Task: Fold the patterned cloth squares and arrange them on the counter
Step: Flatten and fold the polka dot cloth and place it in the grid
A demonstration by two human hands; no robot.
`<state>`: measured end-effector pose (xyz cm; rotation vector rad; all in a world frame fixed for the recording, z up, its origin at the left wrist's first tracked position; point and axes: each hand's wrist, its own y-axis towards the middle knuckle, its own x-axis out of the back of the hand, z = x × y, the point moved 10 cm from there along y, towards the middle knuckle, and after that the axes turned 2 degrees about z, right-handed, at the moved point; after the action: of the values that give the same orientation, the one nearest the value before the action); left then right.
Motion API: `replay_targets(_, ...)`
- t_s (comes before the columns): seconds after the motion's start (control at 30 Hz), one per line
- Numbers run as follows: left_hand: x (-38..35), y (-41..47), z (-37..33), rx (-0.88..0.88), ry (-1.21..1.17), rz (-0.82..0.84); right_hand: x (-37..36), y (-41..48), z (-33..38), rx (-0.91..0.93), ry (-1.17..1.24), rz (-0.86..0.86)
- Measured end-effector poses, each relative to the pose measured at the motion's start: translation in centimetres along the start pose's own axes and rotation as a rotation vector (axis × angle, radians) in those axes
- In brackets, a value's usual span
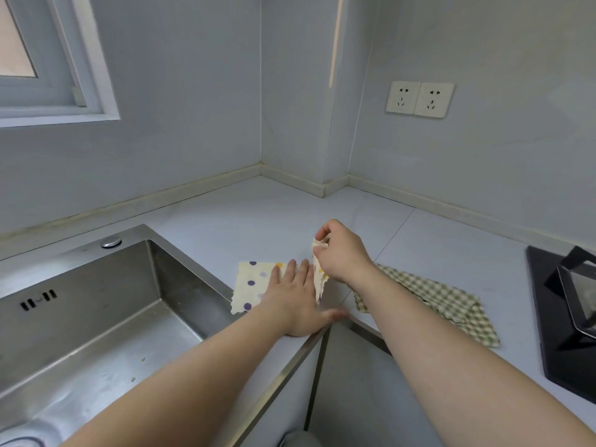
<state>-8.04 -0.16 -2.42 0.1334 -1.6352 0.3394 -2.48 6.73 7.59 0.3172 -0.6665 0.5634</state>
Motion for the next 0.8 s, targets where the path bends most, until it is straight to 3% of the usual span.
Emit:
replay_targets(0.2,1.9,-1.0,-0.5,-0.100,-0.238,0.079,-0.4,-0.6,0.2,-0.002,0.033,0.008)
replay_targets(0.3,4.2,-2.0,2.4,-0.085,-0.617,0.105,-0.2,-0.7,-0.5,-0.031,0.074,0.010)
replay_targets(0.4,5.1,-1.9,5.1,-0.004,-1.000,0.023,-0.3,-0.7,-0.9,-0.058,0.101,0.005)
replay_targets(0.53,3.7,-1.5,4.4,0.119,-1.689,-0.067,-0.7,-0.7,-0.6,-0.074,0.165,-0.020)
replay_targets(0.8,2.0,-1.3,0.9,0.056,-1.944,0.161,-1.4,-1.6,0.3,-0.037,0.225,0.009)
